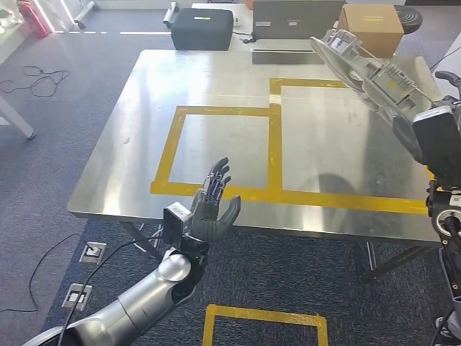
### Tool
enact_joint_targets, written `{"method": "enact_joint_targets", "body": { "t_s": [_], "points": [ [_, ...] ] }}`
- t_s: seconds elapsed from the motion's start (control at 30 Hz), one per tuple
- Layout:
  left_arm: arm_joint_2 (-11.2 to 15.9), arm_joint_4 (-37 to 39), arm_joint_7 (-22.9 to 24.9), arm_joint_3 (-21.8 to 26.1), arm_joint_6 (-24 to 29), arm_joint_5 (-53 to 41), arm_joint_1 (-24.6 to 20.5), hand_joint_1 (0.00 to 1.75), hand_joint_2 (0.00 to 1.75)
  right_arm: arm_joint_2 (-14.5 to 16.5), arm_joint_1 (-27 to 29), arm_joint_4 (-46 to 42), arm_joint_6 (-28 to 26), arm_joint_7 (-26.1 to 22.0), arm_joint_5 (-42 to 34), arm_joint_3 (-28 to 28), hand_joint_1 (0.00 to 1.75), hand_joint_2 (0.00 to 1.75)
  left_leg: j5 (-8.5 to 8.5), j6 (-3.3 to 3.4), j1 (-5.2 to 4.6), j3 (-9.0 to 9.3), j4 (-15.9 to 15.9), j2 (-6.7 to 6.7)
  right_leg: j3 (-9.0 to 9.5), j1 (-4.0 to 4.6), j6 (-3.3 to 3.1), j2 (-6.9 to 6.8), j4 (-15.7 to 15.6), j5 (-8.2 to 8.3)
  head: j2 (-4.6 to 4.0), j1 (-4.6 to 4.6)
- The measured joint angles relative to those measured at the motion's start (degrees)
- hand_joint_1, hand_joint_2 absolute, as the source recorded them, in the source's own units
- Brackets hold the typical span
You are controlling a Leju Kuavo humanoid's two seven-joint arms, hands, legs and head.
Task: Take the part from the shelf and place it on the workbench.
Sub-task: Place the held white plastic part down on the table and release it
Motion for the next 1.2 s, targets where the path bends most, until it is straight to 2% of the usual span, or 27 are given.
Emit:
{"method": "enact_joint_targets", "body": {
  "t_s": [0.2, 0.7, 1.2],
  "points": [
    [-0.24, 0.67, -0.92, -0.01, -0.21, 0.08, -0.4, 0.0, 1.75, 1.98, -3.6, 7.68, 0.19, -1.72, 1.19, 1.67, 1.75, 1.75, 0.06, 0.08, -0.12, 0.0, 0.02, 0.0, 0.02, -0.16, 0.08, -0.01, -0.02, 0.08, 0.0, 0.0],
    [-2.02, 3.66, -3.97, -0.7, -1.46, 1.14, -2.5, 0.0, 1.75, 11.43, -10.93, 32.44, -1.42, -3.73, 7.81, 8.78, 1.75, 1.75, 0.08, 0.11, -0.12, 0.01, 0.04, 0.0, 0.02, -0.24, 0.09, 0.0, -0.05, 0.09, 0.0, -0.01],
    [-2.02, 5.26, -4.2, -0.76, -1.81, 1.97, -2.59, 0.0, 1.75, 15.02, -12.84, 42.39, 0.76, -1.51, 11.04, 12.55, 1.75, 1.75, 0.1, 0.14, -0.12, 0.15, 0.06, 0.02, 0.19, -0.25, 0.08, 0.01, -0.13, 0.17, 0.0, 0.0]
  ]
}}
